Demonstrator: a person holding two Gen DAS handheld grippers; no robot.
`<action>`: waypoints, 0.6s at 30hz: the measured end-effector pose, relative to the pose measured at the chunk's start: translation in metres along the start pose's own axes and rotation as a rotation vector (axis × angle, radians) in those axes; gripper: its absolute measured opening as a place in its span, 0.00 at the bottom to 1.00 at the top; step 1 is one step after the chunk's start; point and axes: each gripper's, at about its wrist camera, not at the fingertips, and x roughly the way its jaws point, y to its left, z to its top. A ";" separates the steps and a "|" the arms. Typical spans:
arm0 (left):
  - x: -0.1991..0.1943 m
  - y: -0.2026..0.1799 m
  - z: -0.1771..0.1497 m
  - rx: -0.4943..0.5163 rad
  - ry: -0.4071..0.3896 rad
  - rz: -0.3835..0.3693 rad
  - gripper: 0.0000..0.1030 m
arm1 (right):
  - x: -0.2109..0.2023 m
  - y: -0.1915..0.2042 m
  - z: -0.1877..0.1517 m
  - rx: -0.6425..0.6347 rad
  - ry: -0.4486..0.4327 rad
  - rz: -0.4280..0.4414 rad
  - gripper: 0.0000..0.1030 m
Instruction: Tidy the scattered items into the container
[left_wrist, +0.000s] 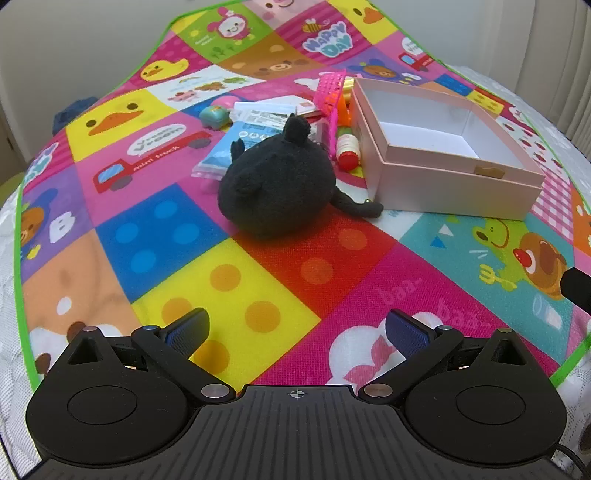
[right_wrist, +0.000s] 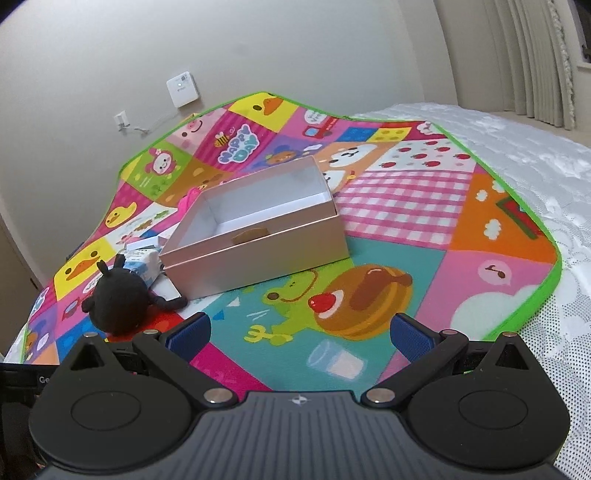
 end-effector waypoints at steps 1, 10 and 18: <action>0.000 0.000 0.000 0.000 -0.001 0.000 1.00 | -0.001 0.002 0.000 -0.011 -0.007 -0.002 1.00; 0.000 -0.001 0.000 0.001 0.000 -0.001 1.00 | -0.007 0.013 0.000 -0.088 -0.049 -0.009 1.00; 0.000 -0.001 0.000 0.001 0.000 -0.001 1.00 | -0.007 0.013 -0.001 -0.089 -0.049 -0.006 1.00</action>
